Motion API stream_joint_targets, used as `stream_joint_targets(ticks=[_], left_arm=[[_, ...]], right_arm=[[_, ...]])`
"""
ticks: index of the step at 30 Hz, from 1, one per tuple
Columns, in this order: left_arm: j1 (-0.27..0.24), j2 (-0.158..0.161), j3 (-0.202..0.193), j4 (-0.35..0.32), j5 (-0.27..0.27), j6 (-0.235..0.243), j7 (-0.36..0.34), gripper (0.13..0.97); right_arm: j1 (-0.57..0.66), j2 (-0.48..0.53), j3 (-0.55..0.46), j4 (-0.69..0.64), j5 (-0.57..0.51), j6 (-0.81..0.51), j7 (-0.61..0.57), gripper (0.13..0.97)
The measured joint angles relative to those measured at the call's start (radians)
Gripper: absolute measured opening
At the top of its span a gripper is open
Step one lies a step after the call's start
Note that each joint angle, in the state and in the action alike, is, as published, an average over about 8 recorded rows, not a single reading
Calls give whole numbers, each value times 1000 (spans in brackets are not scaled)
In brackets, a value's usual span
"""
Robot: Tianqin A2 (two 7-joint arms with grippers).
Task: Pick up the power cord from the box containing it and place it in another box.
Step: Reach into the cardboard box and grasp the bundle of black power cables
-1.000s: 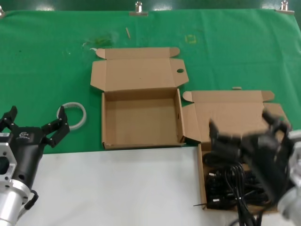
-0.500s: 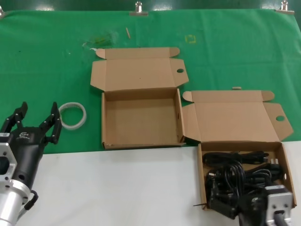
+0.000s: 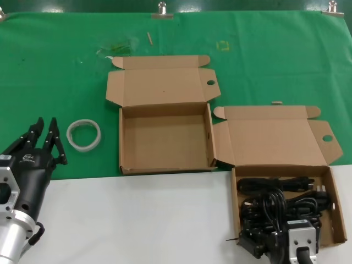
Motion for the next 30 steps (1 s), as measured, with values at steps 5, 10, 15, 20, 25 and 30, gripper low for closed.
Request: stream_joint_targets(ticks=[5,10,15,20,25,30], left_arm=[[0,0,0,0,0,0,0,263],[0,0,0,0,0,0,0,195],[0,0,0,0,0,0,0,166],[0,0,0,0,0,0,0,141],[0,0,0,0,0,0,0,140],[0,0,0,0,0,0,0,140]], right_arm=[[-8,-13,24,-20,-7,-14,-14,763],[-18,-19,45,-34,-9,-32,-20,738],[-23,-22,60,-45,-4,-51,-20,616],[-25,-20,76,-59,4,-74,-13,515],[-27,-14,93,-72,11,-96,1,387],[-27,-1,112,-84,22,-118,20,316]])
